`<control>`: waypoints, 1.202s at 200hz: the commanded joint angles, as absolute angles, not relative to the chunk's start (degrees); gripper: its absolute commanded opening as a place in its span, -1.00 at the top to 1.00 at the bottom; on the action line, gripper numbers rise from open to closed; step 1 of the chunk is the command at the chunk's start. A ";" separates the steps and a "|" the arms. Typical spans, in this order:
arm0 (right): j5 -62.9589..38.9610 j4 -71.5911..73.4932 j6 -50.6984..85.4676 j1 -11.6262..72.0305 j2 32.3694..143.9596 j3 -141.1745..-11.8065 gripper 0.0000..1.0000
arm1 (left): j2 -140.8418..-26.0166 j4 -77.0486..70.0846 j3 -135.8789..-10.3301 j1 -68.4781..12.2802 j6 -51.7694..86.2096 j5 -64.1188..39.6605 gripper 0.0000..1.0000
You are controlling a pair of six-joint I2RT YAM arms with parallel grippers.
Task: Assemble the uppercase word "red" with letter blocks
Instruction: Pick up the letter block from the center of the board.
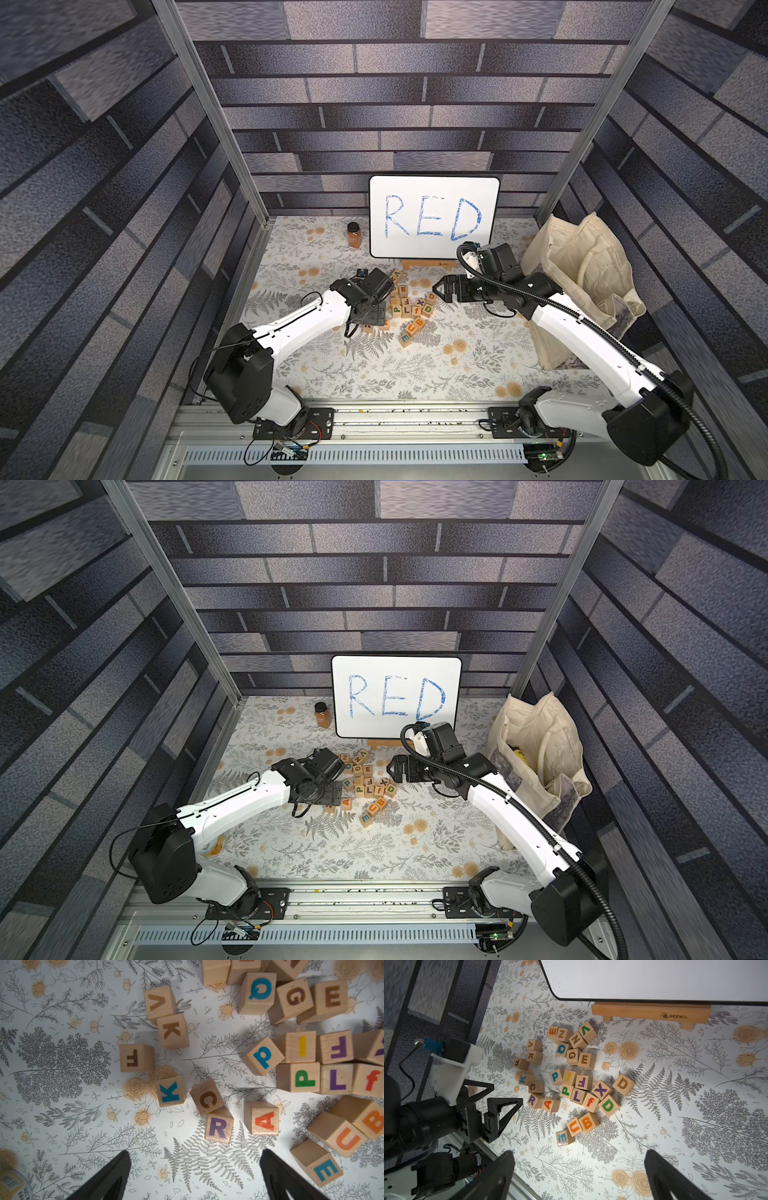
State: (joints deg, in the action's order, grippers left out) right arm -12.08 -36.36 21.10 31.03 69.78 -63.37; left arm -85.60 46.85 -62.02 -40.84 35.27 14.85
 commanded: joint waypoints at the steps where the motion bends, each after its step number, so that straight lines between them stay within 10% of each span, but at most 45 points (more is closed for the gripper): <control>1: -11.96 -38.36 23.31 31.68 68.05 -61.61 -1.00 | -87.34 49.53 -64.16 -40.54 35.84 12.47 -1.00; 158: -3.27 -42.09 26.67 36.13 67.49 -56.09 -1.00 | -91.84 42.02 -60.19 -37.82 33.87 3.15 -1.00; 240: -3.85 -41.22 28.03 36.21 69.44 -57.02 -1.00 | -94.86 39.76 -59.68 -36.13 32.91 2.97 -0.34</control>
